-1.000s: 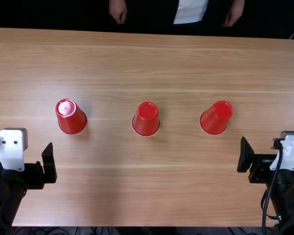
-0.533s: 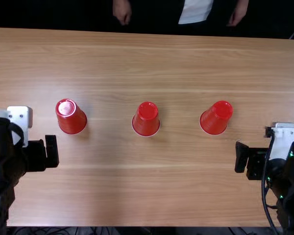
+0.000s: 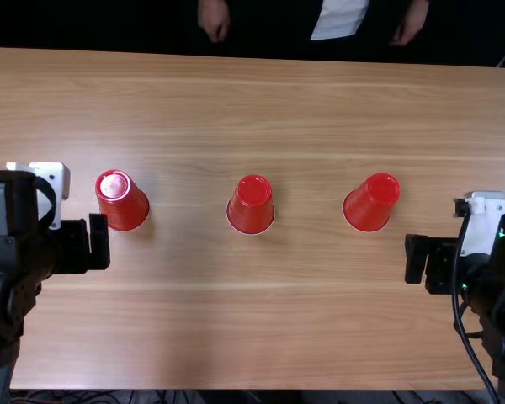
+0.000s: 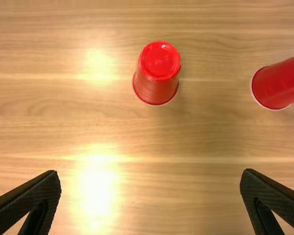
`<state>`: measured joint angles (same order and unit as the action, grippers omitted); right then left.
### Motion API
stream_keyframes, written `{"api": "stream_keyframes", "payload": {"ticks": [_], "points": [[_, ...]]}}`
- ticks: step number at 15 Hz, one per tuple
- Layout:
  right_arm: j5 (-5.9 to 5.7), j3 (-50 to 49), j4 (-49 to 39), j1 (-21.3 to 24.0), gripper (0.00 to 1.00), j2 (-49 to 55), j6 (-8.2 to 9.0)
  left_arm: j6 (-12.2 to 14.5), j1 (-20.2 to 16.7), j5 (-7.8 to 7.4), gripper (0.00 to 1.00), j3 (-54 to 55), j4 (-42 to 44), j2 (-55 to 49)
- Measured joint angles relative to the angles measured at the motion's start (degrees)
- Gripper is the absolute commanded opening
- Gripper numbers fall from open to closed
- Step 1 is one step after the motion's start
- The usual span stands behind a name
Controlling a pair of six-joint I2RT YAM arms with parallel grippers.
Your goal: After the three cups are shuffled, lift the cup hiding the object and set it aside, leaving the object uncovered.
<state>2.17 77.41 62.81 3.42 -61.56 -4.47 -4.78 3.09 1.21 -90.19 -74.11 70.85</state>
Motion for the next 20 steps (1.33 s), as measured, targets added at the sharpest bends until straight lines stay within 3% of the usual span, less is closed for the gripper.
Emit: {"api": "stream_keyframes", "payload": {"ticks": [2,10,12,16,20], "points": [[-0.04,0.0,0.0,-0.1,1.0,-0.7,0.02,0.0,2.6,-0.04,1.0,-0.5,0.6,3.2],[-0.02,0.3,-0.6,-1.9,1.0,-3.3,0.07,-0.2,2.6,0.31,1.0,-8.0,5.2,19.0],[0.0,0.3,-0.6,-1.9,1.0,-3.4,0.07,-2.0,2.5,0.5,1.0,-8.0,5.2,22.6],[0.0,0.3,-0.6,-1.9,1.0,-3.3,0.11,-3.2,4.0,4.02,1.0,-8.0,9.4,27.0],[-0.02,0.3,-0.7,-1.9,1.0,-3.4,0.13,-3.7,4.4,4.81,1.0,-8.0,9.8,31.5]]}}
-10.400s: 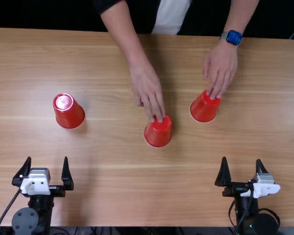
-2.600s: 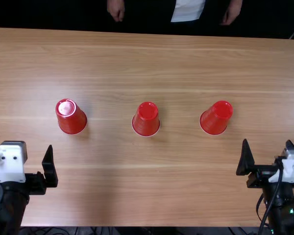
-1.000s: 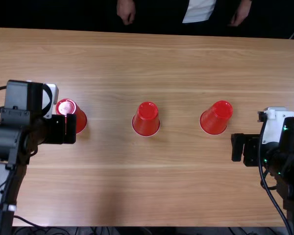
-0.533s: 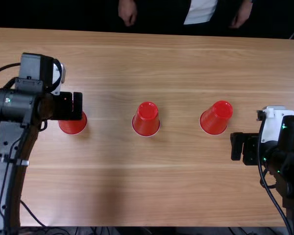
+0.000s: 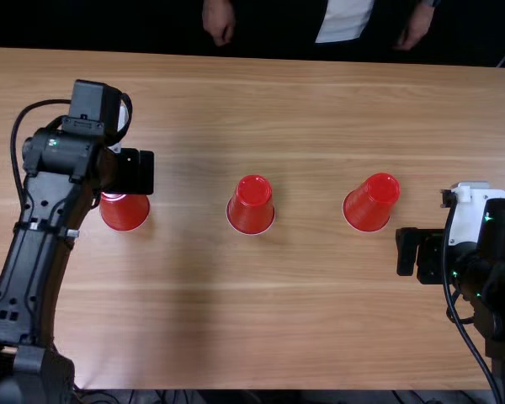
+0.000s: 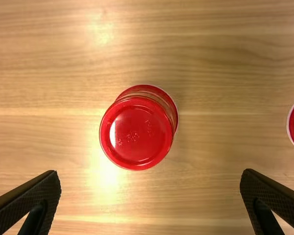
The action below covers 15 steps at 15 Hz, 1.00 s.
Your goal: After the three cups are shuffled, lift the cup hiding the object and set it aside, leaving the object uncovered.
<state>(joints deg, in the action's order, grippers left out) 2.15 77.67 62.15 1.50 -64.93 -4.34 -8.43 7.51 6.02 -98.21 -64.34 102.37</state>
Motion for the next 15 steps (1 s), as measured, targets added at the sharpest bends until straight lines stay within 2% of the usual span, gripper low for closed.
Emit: {"api": "stream_keyframes", "payload": {"ticks": [9,15], "points": [[0.02,0.0,0.2,0.0,1.0,0.0,-0.02,-0.5,-0.1,0.37,1.0,0.0,0.0,5.2],[0.02,0.0,0.4,0.0,1.0,0.1,-0.02,-0.6,-2.3,0.66,1.0,0.0,0.0,7.1]]}}
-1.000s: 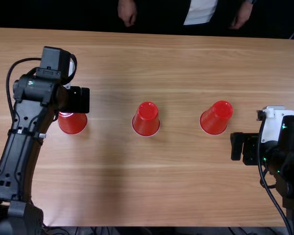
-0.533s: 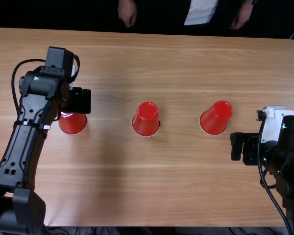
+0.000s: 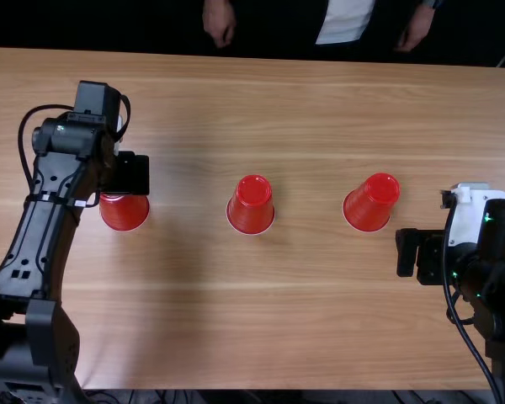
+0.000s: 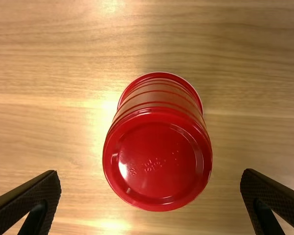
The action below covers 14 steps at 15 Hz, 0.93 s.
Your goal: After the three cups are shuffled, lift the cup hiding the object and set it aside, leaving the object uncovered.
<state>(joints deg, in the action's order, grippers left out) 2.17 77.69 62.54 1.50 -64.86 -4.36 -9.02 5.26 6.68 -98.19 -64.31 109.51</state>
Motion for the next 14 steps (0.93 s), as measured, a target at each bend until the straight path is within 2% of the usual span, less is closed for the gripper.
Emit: {"api": "stream_keyframes", "payload": {"ticks": [11,12,13,14], "points": [[-0.02,0.0,0.3,0.0,1.0,0.0,0.02,0.0,0.0,0.0,1.0,0.4,0.0,6.2],[0.0,0.0,0.3,0.0,1.0,0.0,0.0,0.0,0.0,-0.02,0.74,0.4,0.1,6.4],[0.0,0.0,0.3,0.0,1.0,0.0,0.0,0.0,0.0,0.0,0.54,0.4,0.0,6.4],[0.0,0.0,0.4,0.0,1.0,0.0,0.02,-0.1,0.0,0.0,0.4,0.4,0.0,6.4]]}}
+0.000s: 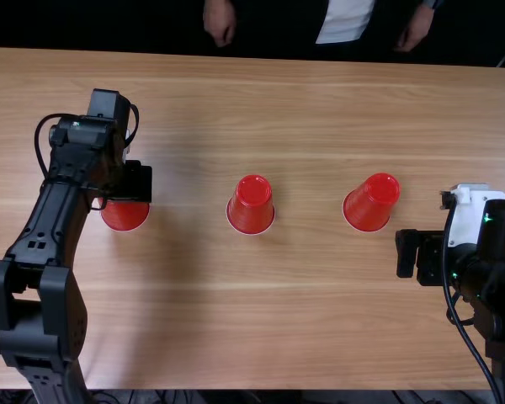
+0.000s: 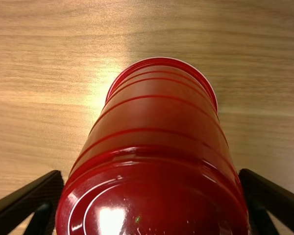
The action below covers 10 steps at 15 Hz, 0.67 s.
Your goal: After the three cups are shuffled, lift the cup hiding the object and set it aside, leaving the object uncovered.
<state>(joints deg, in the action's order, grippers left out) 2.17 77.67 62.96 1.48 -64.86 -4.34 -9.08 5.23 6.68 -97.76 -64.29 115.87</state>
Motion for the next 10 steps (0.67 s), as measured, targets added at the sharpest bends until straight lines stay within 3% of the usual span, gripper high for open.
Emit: {"api": "stream_keyframes", "payload": {"ticks": [3,10], "points": [[0.02,0.0,0.0,0.0,1.0,0.0,0.0,0.0,0.0,0.0,0.03,0.0,0.0,0.0],[-0.02,0.0,0.0,0.0,1.0,0.0,-0.02,0.0,0.0,-0.09,0.0,0.0,0.0,-0.2]]}}
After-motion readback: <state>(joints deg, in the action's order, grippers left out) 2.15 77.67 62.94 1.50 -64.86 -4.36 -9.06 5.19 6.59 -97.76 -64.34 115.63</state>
